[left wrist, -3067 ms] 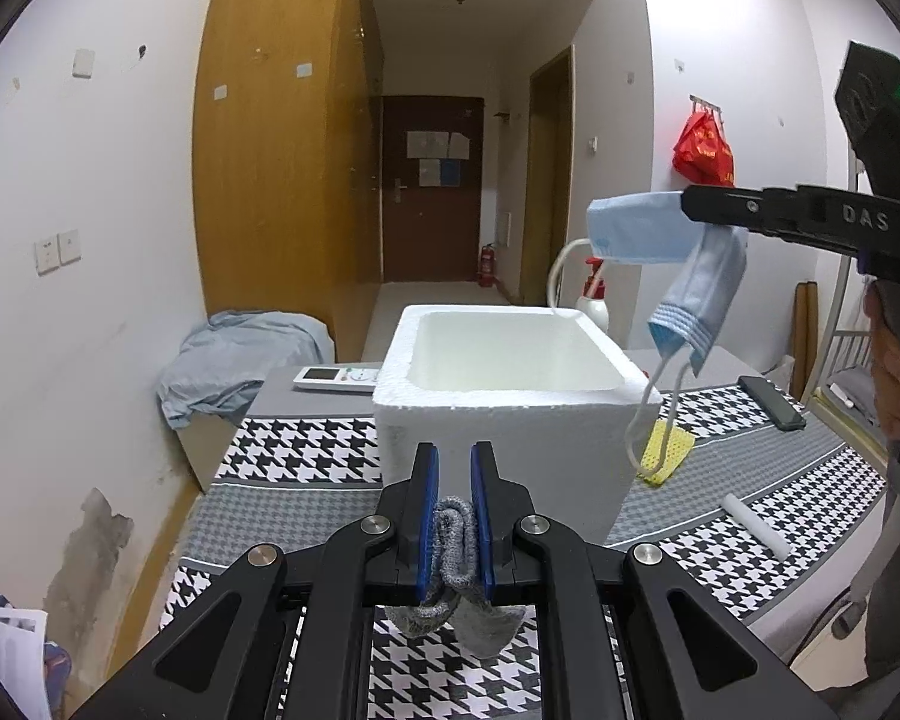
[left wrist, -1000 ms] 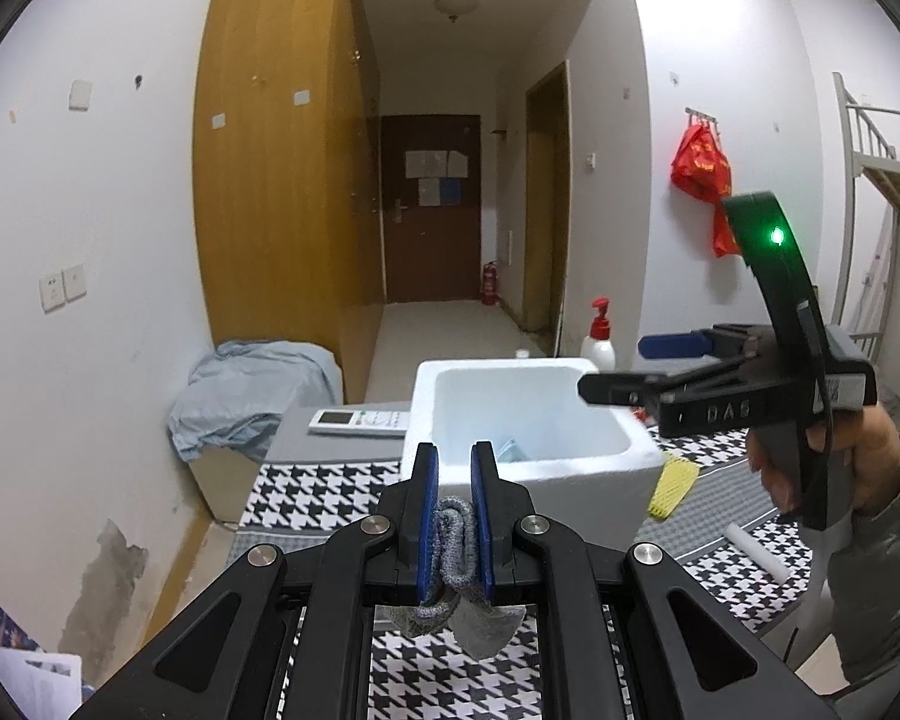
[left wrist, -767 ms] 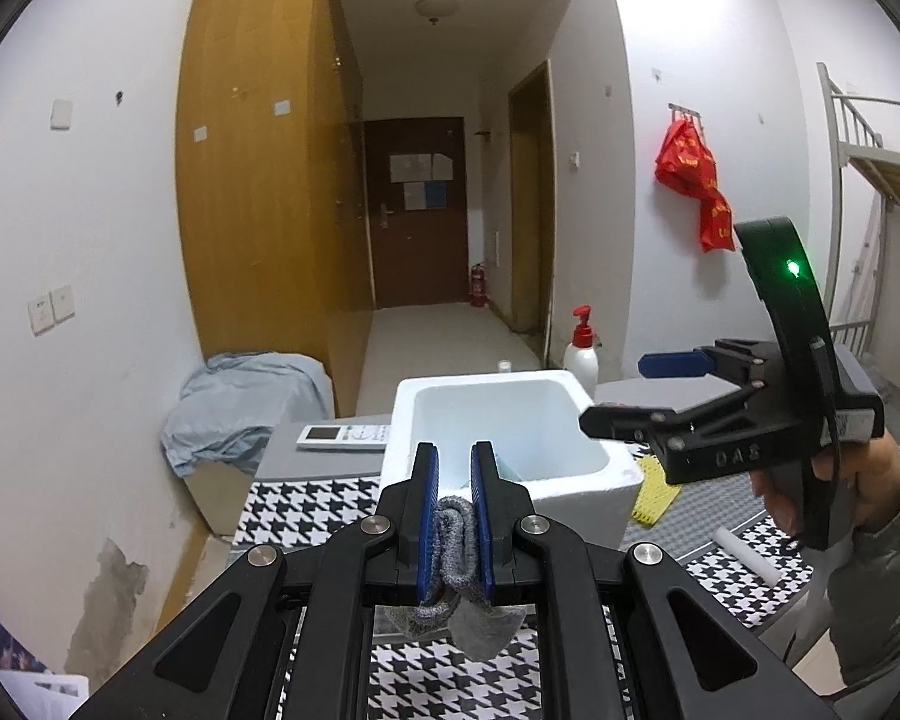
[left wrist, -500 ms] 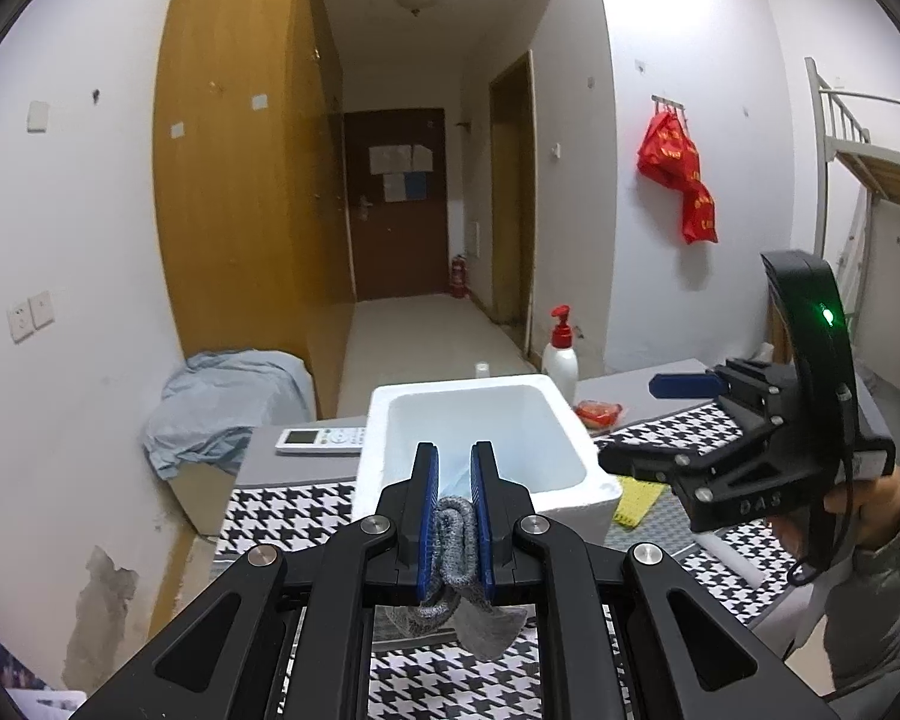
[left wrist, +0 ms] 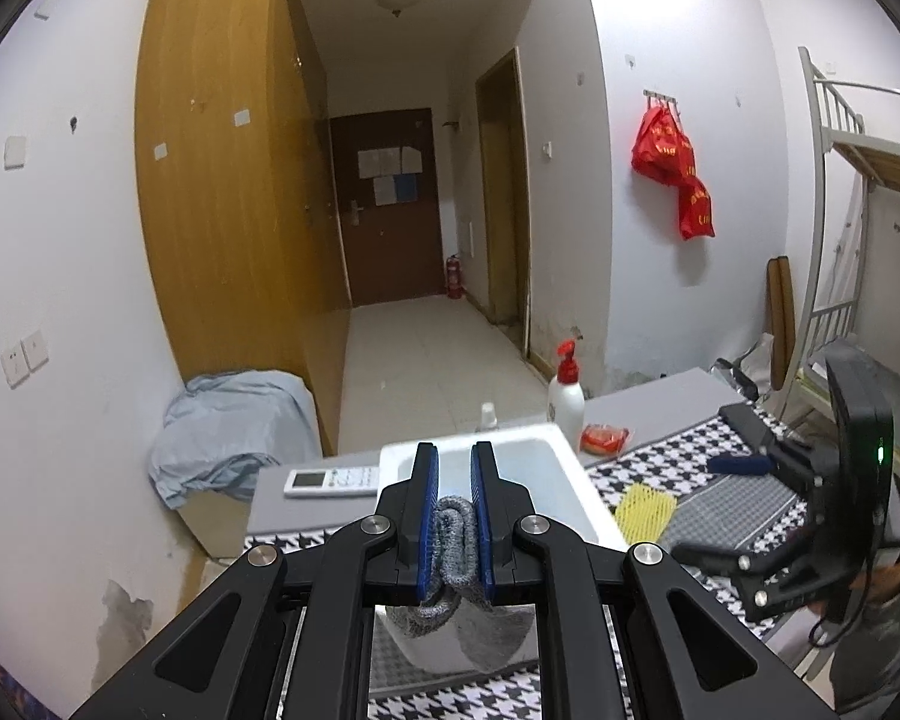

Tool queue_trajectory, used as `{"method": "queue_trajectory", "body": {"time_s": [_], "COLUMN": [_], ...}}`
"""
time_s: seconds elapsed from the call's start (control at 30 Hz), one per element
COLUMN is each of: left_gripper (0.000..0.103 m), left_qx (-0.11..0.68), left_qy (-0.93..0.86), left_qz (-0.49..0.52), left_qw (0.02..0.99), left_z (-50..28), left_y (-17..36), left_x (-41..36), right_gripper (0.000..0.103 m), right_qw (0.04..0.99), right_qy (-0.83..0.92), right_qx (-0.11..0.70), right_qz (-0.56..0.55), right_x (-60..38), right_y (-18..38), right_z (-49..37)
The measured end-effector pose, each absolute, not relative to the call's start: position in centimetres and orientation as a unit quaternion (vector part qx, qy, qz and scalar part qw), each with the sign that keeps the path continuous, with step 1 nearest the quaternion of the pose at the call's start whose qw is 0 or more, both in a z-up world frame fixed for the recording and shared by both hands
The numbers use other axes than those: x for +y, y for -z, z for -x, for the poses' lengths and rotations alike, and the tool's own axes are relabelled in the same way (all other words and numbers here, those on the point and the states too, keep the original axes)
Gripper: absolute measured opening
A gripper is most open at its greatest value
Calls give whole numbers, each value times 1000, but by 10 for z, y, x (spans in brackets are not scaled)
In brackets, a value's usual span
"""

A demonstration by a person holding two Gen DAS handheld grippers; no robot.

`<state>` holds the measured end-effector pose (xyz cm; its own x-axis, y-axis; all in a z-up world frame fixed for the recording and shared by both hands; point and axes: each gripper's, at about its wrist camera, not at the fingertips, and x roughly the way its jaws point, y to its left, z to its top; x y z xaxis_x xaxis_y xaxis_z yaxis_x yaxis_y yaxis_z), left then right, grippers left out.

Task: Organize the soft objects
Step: 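Lift the grey sock with the left tool and carry it over the foam box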

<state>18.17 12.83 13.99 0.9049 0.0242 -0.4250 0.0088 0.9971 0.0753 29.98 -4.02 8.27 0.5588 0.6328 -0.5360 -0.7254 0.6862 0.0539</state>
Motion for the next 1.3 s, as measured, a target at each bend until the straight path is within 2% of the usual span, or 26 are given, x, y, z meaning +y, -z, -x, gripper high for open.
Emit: {"method": "queue_trajectory", "body": {"time_s": [0.3, 0.8, 1.3], "left_gripper": [12, 12, 12], "left_qx": [216, 310, 381], "left_qy": [0, 28, 40], "left_qz": [-45, -58, -63], "left_qw": [975, 949, 921], "left_z": [-200, -271, -302], "left_y": [-157, -120, -80], "left_x": [123, 112, 105], "right_gripper": [96, 96, 96], "right_qw": [886, 898, 903], "right_qy": [-375, -347, -326], "right_qx": [265, 268, 279], "right_qz": [68, 45, 19], "right_x": [-64, -104, -133], "right_y": [-80, -69, -56], "right_z": [-296, -292, -301]}}
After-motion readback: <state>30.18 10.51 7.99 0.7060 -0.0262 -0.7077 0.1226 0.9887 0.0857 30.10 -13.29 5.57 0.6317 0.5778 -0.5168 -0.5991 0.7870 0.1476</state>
